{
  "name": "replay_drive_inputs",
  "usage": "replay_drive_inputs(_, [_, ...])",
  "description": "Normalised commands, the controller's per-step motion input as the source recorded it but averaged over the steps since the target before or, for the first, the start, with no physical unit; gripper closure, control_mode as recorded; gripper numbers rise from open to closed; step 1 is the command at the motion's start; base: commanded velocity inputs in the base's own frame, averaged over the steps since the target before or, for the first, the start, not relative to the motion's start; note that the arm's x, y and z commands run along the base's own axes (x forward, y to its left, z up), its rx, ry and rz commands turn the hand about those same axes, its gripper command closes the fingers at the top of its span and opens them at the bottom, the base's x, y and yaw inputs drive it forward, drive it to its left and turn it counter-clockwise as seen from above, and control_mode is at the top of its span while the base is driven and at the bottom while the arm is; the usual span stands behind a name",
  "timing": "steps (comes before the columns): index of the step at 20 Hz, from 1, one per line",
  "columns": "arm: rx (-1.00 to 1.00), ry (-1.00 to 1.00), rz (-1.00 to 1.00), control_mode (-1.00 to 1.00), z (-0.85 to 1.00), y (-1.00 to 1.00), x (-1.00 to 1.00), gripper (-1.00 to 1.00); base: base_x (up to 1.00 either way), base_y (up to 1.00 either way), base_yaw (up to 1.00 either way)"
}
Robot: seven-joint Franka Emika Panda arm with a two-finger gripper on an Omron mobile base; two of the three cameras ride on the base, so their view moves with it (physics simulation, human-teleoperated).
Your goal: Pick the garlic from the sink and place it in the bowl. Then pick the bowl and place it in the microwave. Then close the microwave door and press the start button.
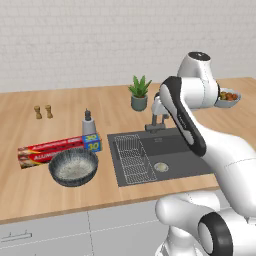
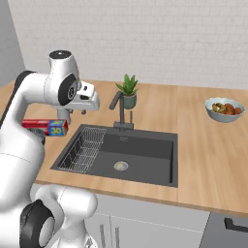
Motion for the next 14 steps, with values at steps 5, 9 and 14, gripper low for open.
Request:
replay_drive_inputs(5, [0.00,-0.11,-0.01,-1.00,-0.01,-0.05,-0.40,-1.00,0.00,0.00,0.00])
replay_drive_inputs(9, [0.09,-0.05,-0.16,-1.00,-0.56,-0.56,-0.47,-1.00,0.00,0.00,0.00])
replay_drive_inputs(14, [0.13,0.06,-0.10,-1.00,-0.86,-0.97,0.02,-1.00,0.00,0.00,0.00])
